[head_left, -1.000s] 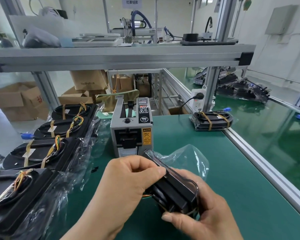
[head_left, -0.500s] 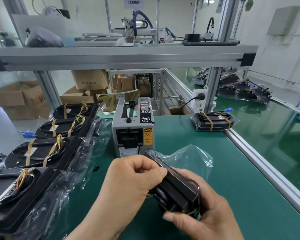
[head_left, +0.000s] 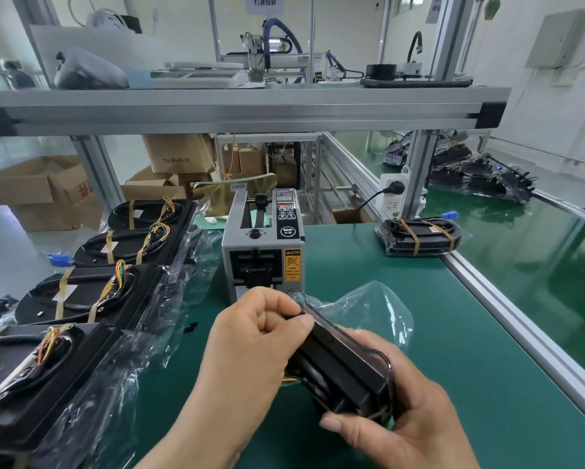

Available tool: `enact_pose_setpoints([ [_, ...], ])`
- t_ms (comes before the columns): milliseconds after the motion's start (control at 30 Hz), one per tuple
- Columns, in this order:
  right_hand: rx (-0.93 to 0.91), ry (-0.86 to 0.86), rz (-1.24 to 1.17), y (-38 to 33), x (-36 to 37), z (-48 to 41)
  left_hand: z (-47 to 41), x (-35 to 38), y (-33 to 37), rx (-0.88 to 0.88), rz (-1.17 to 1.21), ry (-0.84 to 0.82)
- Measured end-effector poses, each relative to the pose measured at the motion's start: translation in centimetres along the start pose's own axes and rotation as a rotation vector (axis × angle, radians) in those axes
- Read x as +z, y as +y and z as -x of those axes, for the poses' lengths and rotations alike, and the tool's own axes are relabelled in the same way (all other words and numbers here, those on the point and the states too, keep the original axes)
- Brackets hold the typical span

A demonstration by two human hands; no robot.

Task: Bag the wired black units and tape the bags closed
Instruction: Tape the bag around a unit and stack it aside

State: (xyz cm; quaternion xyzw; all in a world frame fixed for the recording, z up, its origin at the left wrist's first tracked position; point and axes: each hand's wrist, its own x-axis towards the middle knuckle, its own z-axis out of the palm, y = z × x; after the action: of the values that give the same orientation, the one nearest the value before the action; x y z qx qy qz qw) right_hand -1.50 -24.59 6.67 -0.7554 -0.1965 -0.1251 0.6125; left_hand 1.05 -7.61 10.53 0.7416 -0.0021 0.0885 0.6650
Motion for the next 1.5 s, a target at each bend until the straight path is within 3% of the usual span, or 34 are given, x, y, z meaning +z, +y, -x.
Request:
enact_pose_setpoints([
  [633,-0.001,-0.035,-0.12,1.0,0.2,-0.9,-0.9,-1.0,0.0,0.114,-0.212,-0.067],
  [867,0.053,-0.042,-0.421,3.6,2.3,-4.3,-3.6,-1.7,0.0,0.224,-0.239,0.031],
  [967,0.081,-0.004,-0.497,4.7,2.9,-5.3,-4.0,-2.9,-1.6,0.251,-0.118,0.175],
  [1033,0.095,0.037,-0.536,5.3,2.9,-5.7,-4.4,-4.0,-3.2,0.225,-0.177,0.241],
  [1100,0.109,0.064,-0.586,6.1,2.8,-6.0,-4.8,-4.8,-4.7,0.141,-0.302,0.147],
  [1167,0.145,0.073,-0.679,6.7,2.7,-6.2,-5.3,-5.3,-5.8,0.063,-0.392,-0.053],
  [1300,0.198,-0.023,-0.835,7.7,2.8,-6.1,-6.2,-4.9,-6.3,0.012,-0.249,-0.328],
  [1433,0.202,-0.183,-0.796,8.1,0.0,-6.2,-7.0,-4.9,-5.7,0.051,-0.154,-0.347],
  [1500,0.218,-0.186,-0.707,8.2,-2.0,-6.5,-7.3,-5.2,-4.8,0.068,-0.178,-0.329],
])
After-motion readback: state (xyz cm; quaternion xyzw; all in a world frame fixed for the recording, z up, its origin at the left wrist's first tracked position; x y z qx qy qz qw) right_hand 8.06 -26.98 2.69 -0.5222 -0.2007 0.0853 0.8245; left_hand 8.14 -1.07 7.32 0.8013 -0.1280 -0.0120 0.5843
